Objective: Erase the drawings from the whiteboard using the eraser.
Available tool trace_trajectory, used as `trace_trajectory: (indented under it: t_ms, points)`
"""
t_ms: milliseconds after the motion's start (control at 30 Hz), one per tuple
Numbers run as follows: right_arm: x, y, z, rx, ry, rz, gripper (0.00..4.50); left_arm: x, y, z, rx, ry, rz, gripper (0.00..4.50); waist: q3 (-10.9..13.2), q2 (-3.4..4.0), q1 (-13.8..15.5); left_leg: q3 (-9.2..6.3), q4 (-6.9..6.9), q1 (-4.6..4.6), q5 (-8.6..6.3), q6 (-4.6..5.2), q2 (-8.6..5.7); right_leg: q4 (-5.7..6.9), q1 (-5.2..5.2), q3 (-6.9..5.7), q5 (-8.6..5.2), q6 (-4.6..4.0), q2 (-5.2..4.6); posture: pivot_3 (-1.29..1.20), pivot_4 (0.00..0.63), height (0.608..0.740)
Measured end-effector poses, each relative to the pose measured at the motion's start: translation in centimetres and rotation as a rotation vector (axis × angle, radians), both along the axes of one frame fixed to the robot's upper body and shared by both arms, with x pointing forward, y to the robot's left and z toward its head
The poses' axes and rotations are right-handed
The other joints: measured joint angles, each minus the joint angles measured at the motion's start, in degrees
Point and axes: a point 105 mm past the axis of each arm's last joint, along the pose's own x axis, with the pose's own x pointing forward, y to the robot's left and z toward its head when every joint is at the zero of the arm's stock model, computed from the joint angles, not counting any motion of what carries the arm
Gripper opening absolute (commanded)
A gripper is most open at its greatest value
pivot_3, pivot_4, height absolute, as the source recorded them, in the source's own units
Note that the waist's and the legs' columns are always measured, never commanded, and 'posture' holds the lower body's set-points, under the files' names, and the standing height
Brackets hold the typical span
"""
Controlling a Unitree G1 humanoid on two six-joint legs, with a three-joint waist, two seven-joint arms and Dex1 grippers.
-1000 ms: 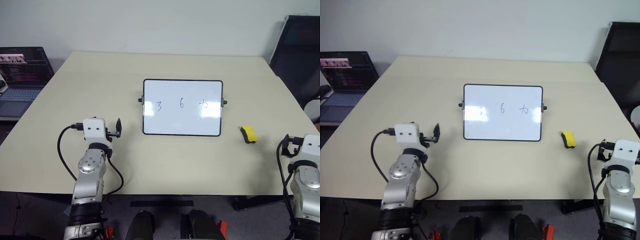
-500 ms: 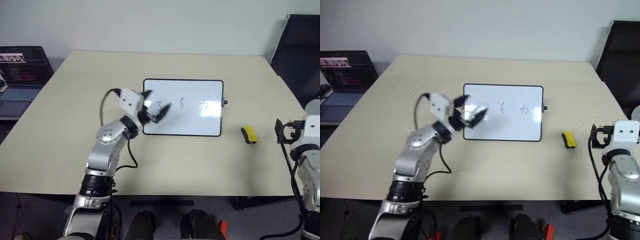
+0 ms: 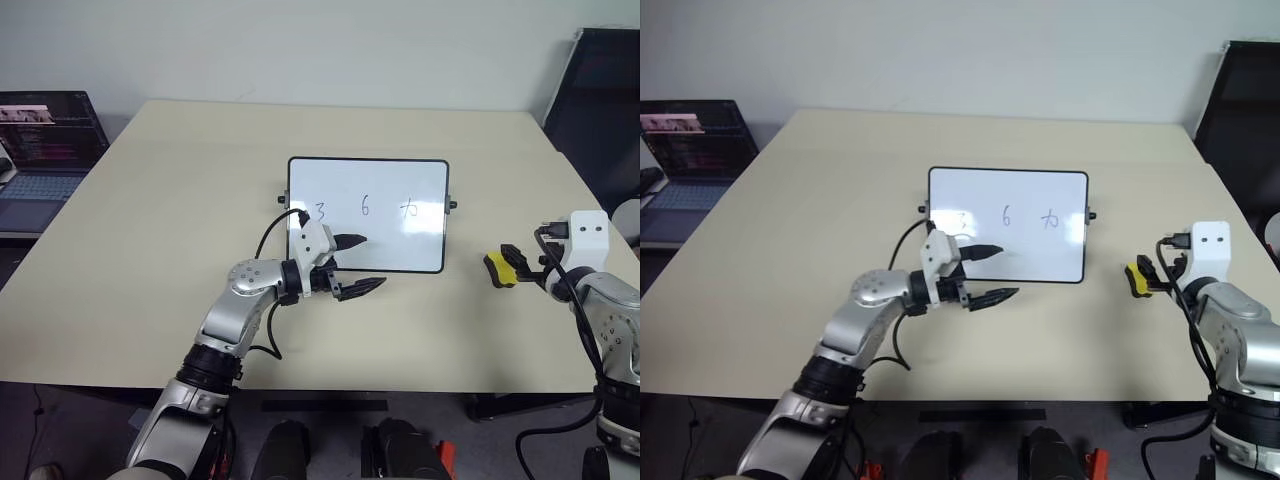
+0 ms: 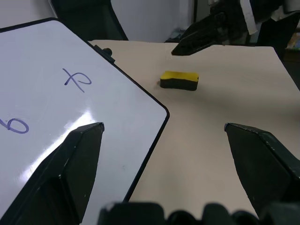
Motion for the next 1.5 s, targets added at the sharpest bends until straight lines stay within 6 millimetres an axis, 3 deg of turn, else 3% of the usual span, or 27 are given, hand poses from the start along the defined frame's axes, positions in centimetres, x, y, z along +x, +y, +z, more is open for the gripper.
trace_trajectory:
  t_ms: [133, 533, 633, 867, 933, 1300, 1500]
  points:
    - [0.5, 0.4, -1.9, 0.031, 0.075, 0.018, 4.48, 0.2, -0.9, -0.7, 0.018, -0.042, 0.004, 4.5, 0.0, 0.0, -0.02, 0.0, 0.0, -0.01, 0.0, 0.0, 0.0, 0.0, 0.0, 0.0, 0.0, 0.0, -0.01, 0.0, 0.15, 0.74]
    - [1.0, 0.0, -3.8, 0.066, 0.136, 0.008, 4.48, 0.3, -0.6, -0.9, 0.026, -0.086, 0.046, 4.5, 0.01, 0.02, -0.12, 0.0, 0.0, 0.01, 0.0, 0.0, 0.02, 0.03, -0.01, 0.01, 0.0, 0.01, 0.01, 0.0, 0.15, 0.74]
    - [1.0, -0.3, -4.1, 0.068, 0.149, -0.001, 3.89, 0.4, -0.5, -0.9, 0.025, -0.087, 0.056, 4.5, 0.01, 0.02, -0.1, 0.0, 0.0, 0.01, 0.0, 0.0, 0.01, 0.03, -0.01, 0.01, 0.0, 0.01, 0.01, 0.0, 0.15, 0.74]
    - [1.4, -0.2, -3.7, 0.068, 0.138, -0.002, 1.37, 0.3, -0.5, -0.6, 0.022, -0.101, 0.064, 4.5, 0.01, 0.02, -0.12, 0.0, 0.0, 0.01, 0.0, 0.0, 0.02, 0.03, -0.01, 0.01, 0.0, 0.01, 0.01, 0.0, 0.15, 0.74]
    - [1.5, -0.1, -3.7, 0.073, 0.135, 0.0, 0.9, 0.2, -0.4, -0.6, 0.023, -0.102, 0.065, 4.5, 0.01, 0.02, -0.12, 0.0, 0.0, 0.01, 0.0, 0.0, 0.02, 0.03, -0.01, 0.01, 0.0, 0.01, 0.01, 0.0, 0.15, 0.74]
    - [2.0, 0.7, -3.4, 0.096, 0.119, 0.0, 0.87, 0.2, -0.4, -0.4, 0.025, -0.112, 0.065, 4.5, 0.01, 0.02, -0.13, 0.0, 0.0, 0.01, 0.0, 0.0, 0.02, 0.04, -0.01, 0.01, 0.0, 0.01, 0.01, 0.0, 0.15, 0.74]
    - [2.7, 0.6, -1.9, 0.043, 0.066, -0.016, 0.87, 1.2, 0.5, 0.1, 0.035, -0.139, 0.152, 4.5, 0.01, 0.03, -0.19, 0.0, -0.01, 0.02, 0.0, 0.0, 0.02, 0.04, -0.03, 0.02, 0.0, 0.01, 0.01, 0.0, 0.15, 0.74]
